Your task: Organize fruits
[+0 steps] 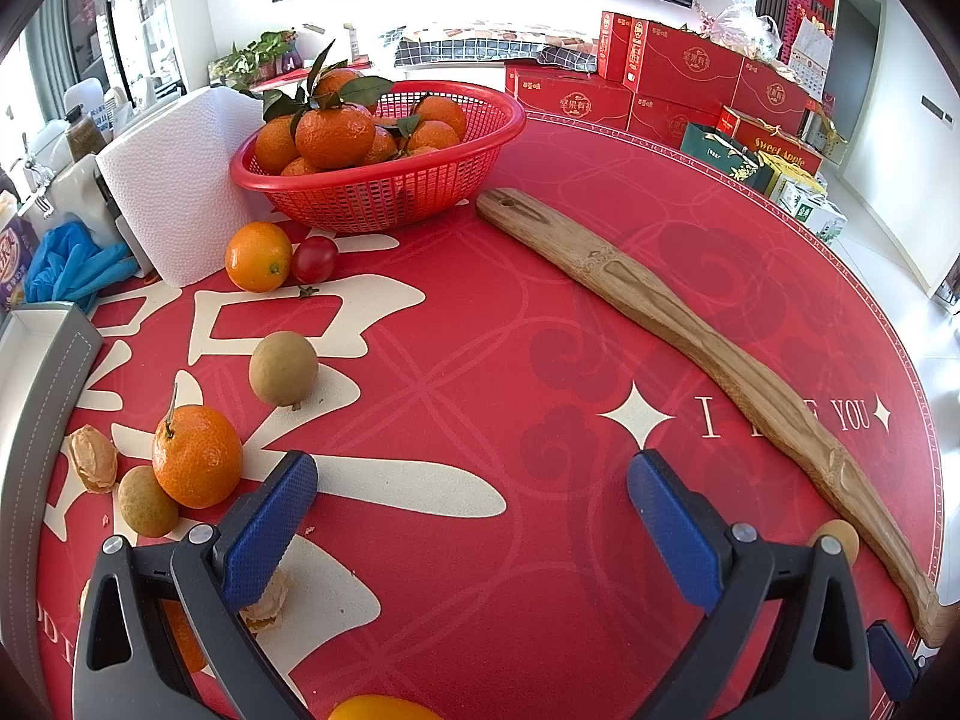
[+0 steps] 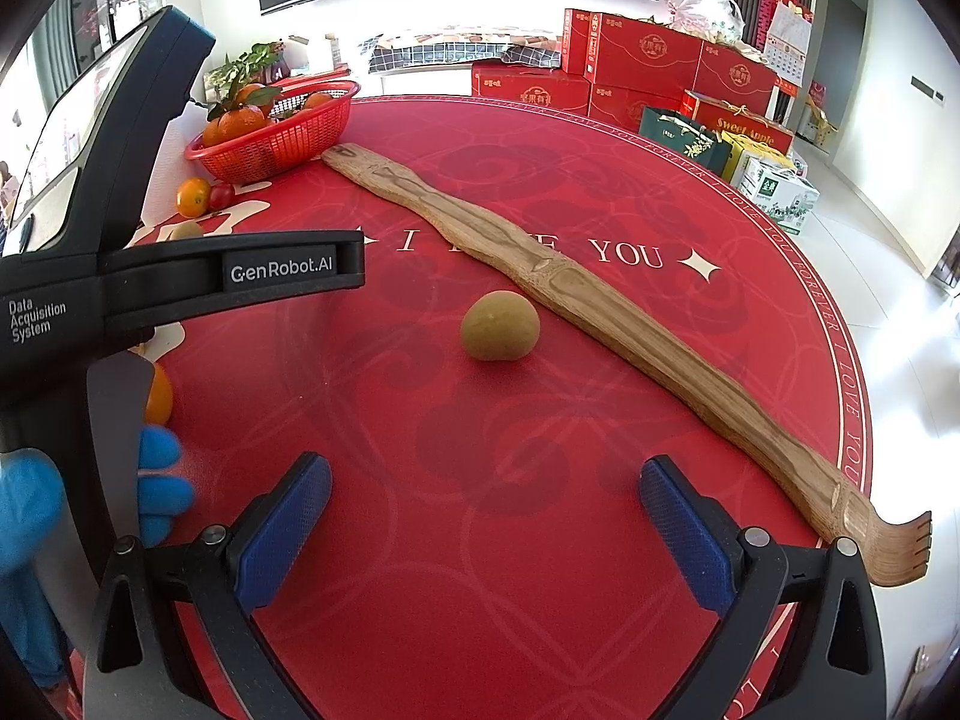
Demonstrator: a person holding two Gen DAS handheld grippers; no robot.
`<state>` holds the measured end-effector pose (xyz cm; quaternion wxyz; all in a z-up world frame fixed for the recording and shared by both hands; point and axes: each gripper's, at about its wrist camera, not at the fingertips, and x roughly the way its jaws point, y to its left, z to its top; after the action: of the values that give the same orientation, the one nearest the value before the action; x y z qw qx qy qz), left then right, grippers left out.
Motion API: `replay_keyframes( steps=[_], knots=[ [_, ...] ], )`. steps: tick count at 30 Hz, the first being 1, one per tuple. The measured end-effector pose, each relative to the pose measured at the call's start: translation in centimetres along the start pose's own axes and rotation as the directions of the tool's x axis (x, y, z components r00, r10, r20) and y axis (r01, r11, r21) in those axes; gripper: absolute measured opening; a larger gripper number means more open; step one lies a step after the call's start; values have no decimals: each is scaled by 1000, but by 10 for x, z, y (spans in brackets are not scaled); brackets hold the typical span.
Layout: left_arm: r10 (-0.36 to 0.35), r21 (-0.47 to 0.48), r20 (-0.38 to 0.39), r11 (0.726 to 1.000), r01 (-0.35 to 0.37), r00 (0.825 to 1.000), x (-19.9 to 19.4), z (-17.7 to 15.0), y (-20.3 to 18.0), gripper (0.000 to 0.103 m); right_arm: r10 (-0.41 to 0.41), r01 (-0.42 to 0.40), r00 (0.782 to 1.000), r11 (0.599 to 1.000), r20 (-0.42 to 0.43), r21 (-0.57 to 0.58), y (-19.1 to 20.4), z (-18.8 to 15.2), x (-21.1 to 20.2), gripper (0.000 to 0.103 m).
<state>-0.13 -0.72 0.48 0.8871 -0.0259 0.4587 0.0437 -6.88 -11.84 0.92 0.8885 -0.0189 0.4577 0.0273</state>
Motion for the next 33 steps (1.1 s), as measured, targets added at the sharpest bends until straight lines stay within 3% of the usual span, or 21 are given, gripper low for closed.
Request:
replay_keyframes(
  steps=[7, 10, 16, 18, 22, 26, 29, 33],
  knots=[
    [-12, 19, -22, 1000, 12, 1000, -1, 0, -1, 103, 0, 0, 1000, 1000, 0, 0, 0, 0, 0, 103],
    [-35, 31, 1, 999, 35, 999, -22, -5, 8, 103, 0, 0, 1000, 1000, 0, 0, 0, 0, 0, 103],
    [-25, 28, 96, 999, 22, 995, -84, -36, 60, 103, 0, 0, 1000, 1000, 0, 0, 0, 0, 0, 103],
    [3, 31, 96, 1000, -6, 995, -94, -53, 81, 103, 0, 0, 1000, 1000, 0, 0, 0, 0, 0, 103],
    [62, -12, 38, 998, -62, 997, -93, -83, 114, 103, 0, 0, 1000, 1000, 1, 0, 0, 0, 0, 103],
    [47, -78, 2, 996, -47, 999, -90, -97, 127, 103, 0, 0, 1000, 1000, 1, 0, 0, 0, 0, 103],
    [44, -70, -34, 996, -46, 998, -79, -103, 120, 103, 0, 0, 1000, 1000, 0, -1, 0, 0, 0, 103],
    [71, -96, 2, 993, -70, 997, -77, -106, 119, 103, 0, 0, 1000, 1000, 0, -1, 0, 0, 0, 103]
  ],
)
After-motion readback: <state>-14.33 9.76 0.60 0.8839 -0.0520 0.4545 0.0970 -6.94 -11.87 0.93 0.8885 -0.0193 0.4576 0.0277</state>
